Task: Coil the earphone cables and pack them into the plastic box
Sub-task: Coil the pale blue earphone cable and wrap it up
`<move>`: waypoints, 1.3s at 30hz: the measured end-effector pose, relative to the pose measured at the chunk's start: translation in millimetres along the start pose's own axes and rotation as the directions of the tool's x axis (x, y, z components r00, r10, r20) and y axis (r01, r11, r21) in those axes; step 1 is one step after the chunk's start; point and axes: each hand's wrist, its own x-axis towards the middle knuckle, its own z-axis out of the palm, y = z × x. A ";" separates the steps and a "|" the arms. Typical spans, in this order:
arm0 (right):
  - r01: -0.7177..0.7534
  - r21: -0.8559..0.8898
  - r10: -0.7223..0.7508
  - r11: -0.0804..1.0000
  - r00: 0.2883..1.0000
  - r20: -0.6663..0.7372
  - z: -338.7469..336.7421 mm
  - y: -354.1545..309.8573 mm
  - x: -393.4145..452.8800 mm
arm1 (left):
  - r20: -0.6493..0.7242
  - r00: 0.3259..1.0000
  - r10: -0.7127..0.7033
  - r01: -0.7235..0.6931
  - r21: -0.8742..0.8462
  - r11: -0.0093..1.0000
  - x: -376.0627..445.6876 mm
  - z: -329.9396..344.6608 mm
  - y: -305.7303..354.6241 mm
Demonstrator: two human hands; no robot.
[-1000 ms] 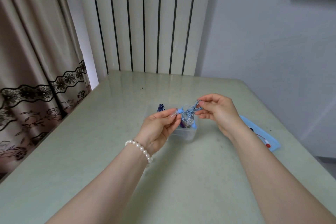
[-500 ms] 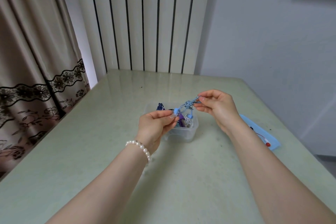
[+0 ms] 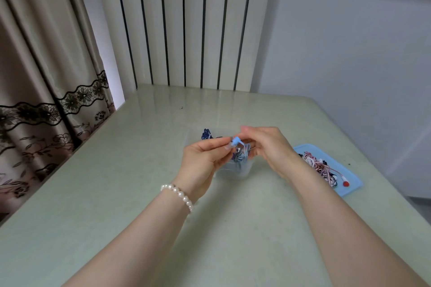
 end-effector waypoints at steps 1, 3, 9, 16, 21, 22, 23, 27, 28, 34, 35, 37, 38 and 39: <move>0.021 -0.047 -0.021 0.999 1.000 -0.002 3.1 1.3 -2.2 | 0.013 1.000 0.027 -0.027 0.025 0.999 -1.4 0.2 -0.4; 0.086 -0.083 -0.089 0.993 0.995 -0.034 7.1 4.4 -4.8 | 0.033 0.996 0.077 -0.079 0.058 0.995 -3.9 0.4 -0.2; 0.108 0.197 -0.112 0.974 0.994 0.006 6.6 11.3 -13.2 | 0.032 0.990 0.138 -0.140 0.066 0.988 -8.3 -1.1 3.6; 0.112 0.455 -0.074 0.883 0.992 -0.100 10.5 12.6 -18.4 | 0.056 0.995 0.086 -0.086 0.004 0.996 -13.8 -2.7 1.7; 0.098 0.490 -0.037 0.866 0.990 -0.134 14.8 17.5 -20.4 | 0.075 0.997 0.019 -0.012 -0.093 0.996 -17.3 0.2 -1.0; 0.091 0.497 -0.032 0.863 0.992 -0.125 15.1 18.7 -20.9 | 0.079 0.997 0.011 -0.003 -0.102 0.995 -17.8 0.6 -1.1; 0.083 0.509 -0.028 0.857 0.993 -0.115 14.8 19.8 -21.1 | 0.079 0.997 0.006 0.003 -0.110 0.994 -17.6 0.3 -1.2; 0.098 0.484 -0.060 0.870 0.994 -0.093 11.7 18.6 -23.4 | 0.060 0.998 0.005 0.002 -0.112 0.994 -15.2 -2.7 -0.2; 0.112 0.451 -0.076 0.885 0.992 -0.096 11.1 17.2 -23.8 | 0.053 0.999 0.006 -0.001 -0.111 0.994 -14.9 -3.1 0.2; 0.187 0.308 -0.157 0.933 0.980 -0.120 10.4 13.9 -24.2 | 0.020 1.000 -0.005 0.008 -0.132 0.991 -14.1 -1.0 -0.8; 0.192 0.295 -0.163 0.936 0.979 -0.122 10.5 14.0 -24.4 | 0.015 1.000 -0.009 0.011 -0.134 0.991 -13.8 -1.1 -1.2; 0.198 0.284 -0.170 0.938 0.978 -0.121 10.6 14.1 -24.9 | 0.007 1.000 -0.009 0.010 -0.127 0.992 -13.2 -1.7 -2.2; 0.201 0.280 -0.174 0.939 0.978 -0.118 10.8 14.1 -25.3 | 0.004 1.000 -0.005 0.006 -0.116 0.993 -13.0 -2.1 -2.9; 0.203 0.270 -0.179 0.941 0.978 -0.111 10.8 14.2 -25.5 | 0.004 1.000 0.000 0.000 -0.103 0.995 -13.0 -2.4 -3.6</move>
